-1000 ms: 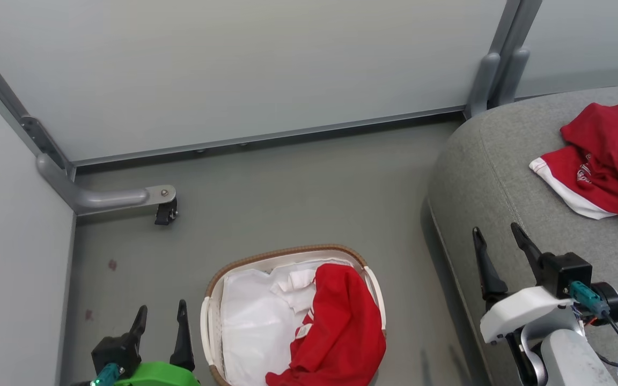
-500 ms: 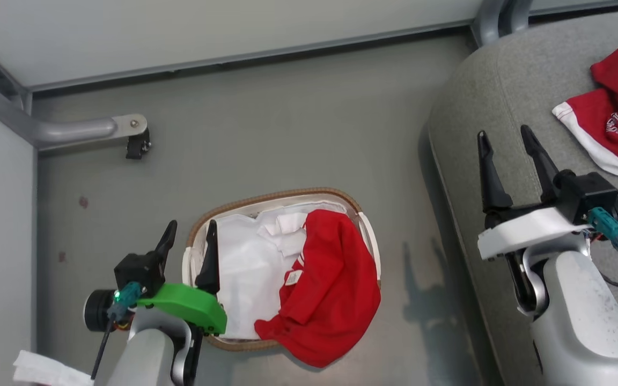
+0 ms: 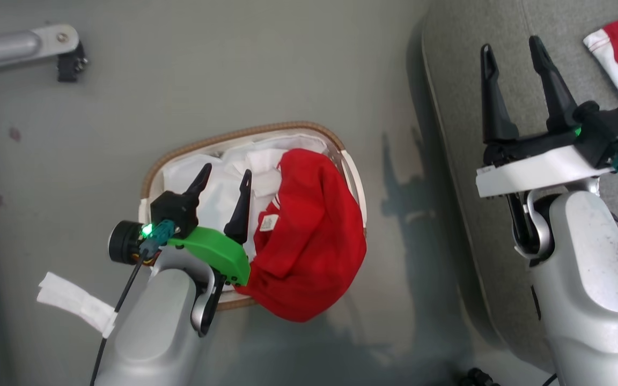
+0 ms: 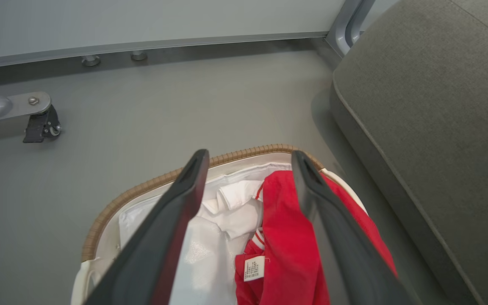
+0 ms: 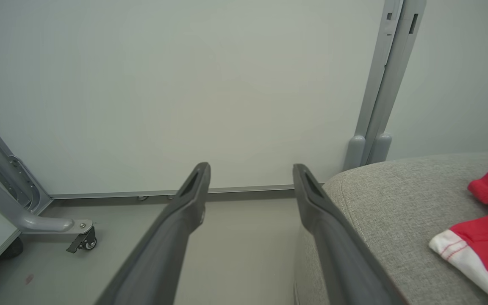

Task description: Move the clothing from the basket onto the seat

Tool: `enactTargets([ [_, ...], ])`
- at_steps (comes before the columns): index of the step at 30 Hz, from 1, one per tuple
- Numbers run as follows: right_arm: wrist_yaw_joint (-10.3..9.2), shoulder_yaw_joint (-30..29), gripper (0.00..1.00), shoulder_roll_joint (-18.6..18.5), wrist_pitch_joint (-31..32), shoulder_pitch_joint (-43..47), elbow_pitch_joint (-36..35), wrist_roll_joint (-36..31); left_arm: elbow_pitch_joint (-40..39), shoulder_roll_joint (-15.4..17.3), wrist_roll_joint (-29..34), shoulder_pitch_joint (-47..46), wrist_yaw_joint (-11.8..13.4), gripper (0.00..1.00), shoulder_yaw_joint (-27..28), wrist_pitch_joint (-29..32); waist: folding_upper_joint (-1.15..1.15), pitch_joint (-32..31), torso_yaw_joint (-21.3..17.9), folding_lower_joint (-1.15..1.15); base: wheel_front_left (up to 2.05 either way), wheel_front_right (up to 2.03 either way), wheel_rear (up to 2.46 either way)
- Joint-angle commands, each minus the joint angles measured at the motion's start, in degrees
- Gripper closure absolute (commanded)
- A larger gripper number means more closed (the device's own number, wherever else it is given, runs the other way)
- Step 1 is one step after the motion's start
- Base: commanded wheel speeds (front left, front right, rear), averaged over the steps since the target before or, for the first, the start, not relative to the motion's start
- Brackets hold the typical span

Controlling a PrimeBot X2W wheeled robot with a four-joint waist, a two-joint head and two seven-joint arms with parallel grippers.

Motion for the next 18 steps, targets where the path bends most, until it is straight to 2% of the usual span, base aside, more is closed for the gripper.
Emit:
enactTargets([
  [1, -0.07, 0.2, 0.0, -0.2, 0.0, -1.3, -0.7, 0.5, 1.0, 0.4, -0.1, -2.1, -0.2, 0.0, -0.8, 0.0, 0.0, 6.2, -3.4, 0.0, 0.0, 0.0, 0.0],
  [18, -0.08, 1.8, 0.0, -0.2, 0.0, -5.4, -5.7, 3.5, 14.7, 1.7, -2.7, -12.2, -0.3, 0.0, -13.3, 0.0, 0.0, 16.7, -9.6, 0.0, 0.0, 0.0, 0.0],
])
